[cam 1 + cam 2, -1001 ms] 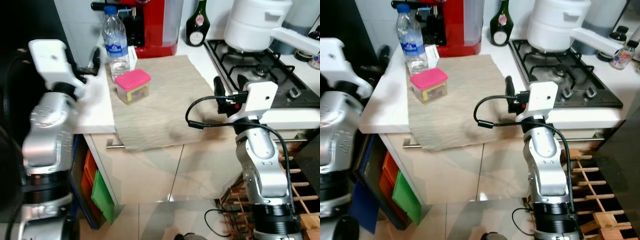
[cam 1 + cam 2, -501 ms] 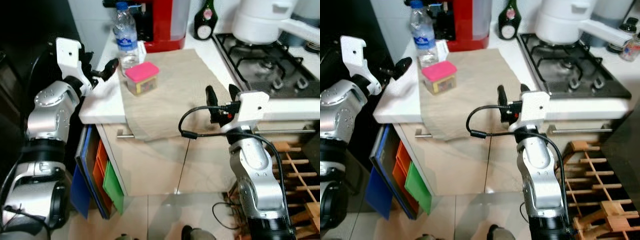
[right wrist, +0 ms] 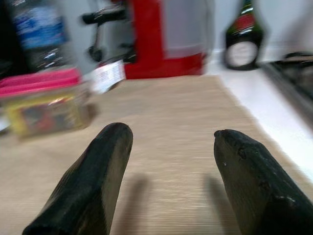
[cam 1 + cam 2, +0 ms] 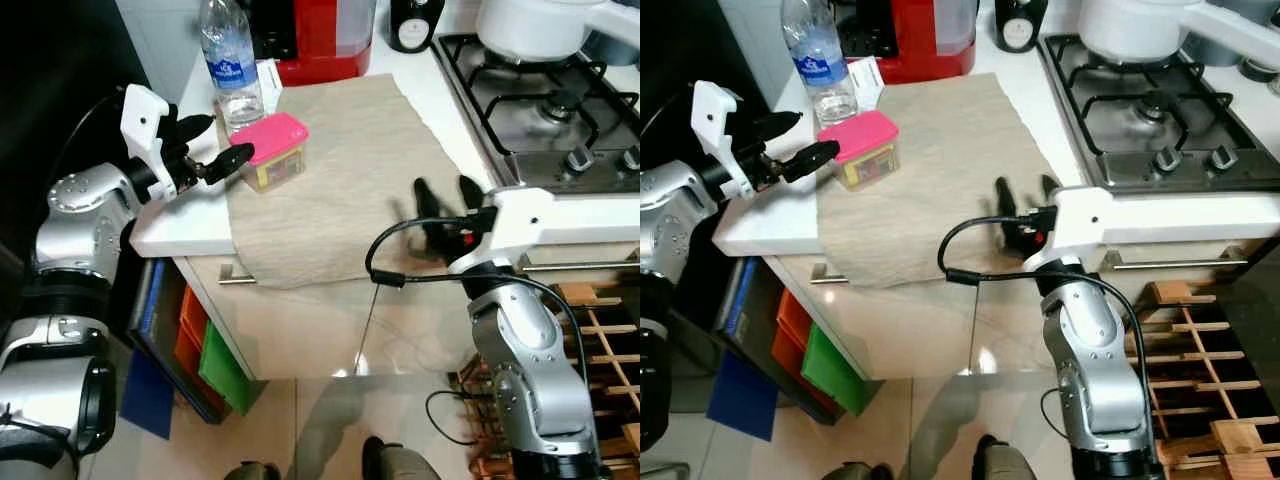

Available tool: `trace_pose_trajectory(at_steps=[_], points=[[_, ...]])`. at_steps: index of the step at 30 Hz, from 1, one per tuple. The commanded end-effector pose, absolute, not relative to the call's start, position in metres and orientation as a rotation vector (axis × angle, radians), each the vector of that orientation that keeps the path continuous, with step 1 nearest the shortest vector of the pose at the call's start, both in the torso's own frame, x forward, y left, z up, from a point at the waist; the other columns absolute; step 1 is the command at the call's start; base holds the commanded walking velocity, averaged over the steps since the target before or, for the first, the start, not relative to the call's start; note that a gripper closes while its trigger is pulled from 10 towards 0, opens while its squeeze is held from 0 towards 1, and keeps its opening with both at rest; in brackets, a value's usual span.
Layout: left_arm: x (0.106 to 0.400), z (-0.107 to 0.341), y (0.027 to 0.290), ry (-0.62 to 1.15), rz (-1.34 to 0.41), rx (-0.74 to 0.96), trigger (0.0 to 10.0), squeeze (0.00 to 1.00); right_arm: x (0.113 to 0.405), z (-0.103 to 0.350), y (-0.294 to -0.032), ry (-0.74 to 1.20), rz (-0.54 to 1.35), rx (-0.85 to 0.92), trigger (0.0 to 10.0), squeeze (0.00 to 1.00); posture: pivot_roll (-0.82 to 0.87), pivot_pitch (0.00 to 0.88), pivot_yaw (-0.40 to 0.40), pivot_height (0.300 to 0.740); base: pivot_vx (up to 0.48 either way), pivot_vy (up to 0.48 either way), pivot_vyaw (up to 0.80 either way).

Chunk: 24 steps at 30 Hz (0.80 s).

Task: Restocking fridge

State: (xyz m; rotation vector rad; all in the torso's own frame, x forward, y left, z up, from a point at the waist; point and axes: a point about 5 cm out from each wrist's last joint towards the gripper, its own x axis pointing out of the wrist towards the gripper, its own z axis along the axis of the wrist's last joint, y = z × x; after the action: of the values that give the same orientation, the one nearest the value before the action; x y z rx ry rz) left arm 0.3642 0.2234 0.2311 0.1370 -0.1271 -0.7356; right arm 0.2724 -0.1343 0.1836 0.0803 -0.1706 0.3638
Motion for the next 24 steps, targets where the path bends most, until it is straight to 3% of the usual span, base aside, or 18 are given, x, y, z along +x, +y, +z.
trace_pose_trajectory(at_steps=[1, 15, 24], points=[[0.359, 0.229, 0.225, -0.131, -0.77, 0.161, 10.0, 0.0, 0.27, 0.193, -0.133, -0.174, 0.459, 0.088, 10.0, 0.0, -0.17, 0.114, -0.004, 0.74, 0.0, 0.0, 0.0], [0.36, 0.218, 0.22, -0.088, -0.849, 0.143, 10.0, 0.0, 0.279, 0.215, -0.137, -0.185, 0.546, 0.086, 10.0, 0.0, -0.19, 0.043, -0.028, 0.74, 0.0, 0.0, 0.0], [0.369, 0.215, 0.222, -0.073, -0.799, 0.054, 10.0, 0.0, 0.279, 0.217, -0.135, -0.186, 0.573, 0.104, 10.0, 0.0, -0.18, 0.015, -0.021, 0.74, 0.0, 0.0, 0.0]])
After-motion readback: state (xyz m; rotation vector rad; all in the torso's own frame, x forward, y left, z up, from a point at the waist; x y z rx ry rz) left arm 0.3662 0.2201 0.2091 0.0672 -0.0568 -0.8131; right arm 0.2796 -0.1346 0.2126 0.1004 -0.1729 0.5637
